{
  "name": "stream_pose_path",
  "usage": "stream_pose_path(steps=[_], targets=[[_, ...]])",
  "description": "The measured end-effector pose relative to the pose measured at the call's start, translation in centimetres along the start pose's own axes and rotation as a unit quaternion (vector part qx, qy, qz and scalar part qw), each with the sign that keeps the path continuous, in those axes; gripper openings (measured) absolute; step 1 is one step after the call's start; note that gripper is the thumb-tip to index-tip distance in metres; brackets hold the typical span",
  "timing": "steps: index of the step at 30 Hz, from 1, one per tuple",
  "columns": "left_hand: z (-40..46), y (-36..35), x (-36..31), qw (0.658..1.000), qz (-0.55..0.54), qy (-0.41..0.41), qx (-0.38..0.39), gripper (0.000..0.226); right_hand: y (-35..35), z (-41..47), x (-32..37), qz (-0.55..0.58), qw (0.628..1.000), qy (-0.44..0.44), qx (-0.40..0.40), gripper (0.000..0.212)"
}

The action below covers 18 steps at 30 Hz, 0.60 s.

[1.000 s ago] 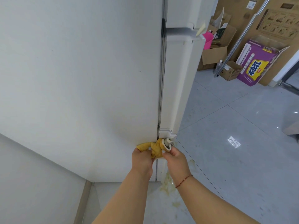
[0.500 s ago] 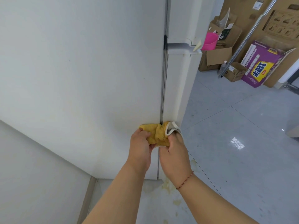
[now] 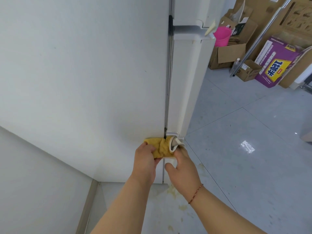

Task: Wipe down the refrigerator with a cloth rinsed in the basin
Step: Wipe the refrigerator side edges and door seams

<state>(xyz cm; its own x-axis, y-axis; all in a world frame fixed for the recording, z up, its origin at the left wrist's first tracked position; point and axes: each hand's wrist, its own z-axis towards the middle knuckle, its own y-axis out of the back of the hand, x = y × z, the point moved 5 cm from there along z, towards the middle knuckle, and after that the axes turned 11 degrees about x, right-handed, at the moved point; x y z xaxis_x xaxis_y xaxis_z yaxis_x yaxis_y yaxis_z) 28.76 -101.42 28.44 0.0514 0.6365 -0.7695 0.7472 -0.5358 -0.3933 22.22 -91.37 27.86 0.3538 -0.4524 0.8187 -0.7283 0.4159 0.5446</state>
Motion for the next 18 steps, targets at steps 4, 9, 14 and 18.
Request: stream_pose_path(steps=[4, 9, 14, 18], targets=[[0.4, -0.2, -0.7, 0.999, 0.016, -0.03, 0.006, 0.04, 0.3, -0.3, 0.4, 0.001, 0.997, 0.056, -0.051, 0.054], [2.5, 1.3, 2.1, 0.998, 0.062, 0.003, -0.008, 0.037, -2.1, 0.9, -3.0, 0.07, 0.997, -0.005, -0.029, 0.045], [5.6, 3.6, 6.9, 0.997, 0.064, 0.048, -0.022, 0.034, -5.0, 2.7, -8.0, 0.146, 0.983, -0.099, 0.043, 0.025], [7.3, 6.3, 11.3, 0.995, 0.033, 0.08, -0.046, 0.029, -7.1, 3.3, -12.8, 0.302, 0.933, -0.189, 0.05, 0.017]])
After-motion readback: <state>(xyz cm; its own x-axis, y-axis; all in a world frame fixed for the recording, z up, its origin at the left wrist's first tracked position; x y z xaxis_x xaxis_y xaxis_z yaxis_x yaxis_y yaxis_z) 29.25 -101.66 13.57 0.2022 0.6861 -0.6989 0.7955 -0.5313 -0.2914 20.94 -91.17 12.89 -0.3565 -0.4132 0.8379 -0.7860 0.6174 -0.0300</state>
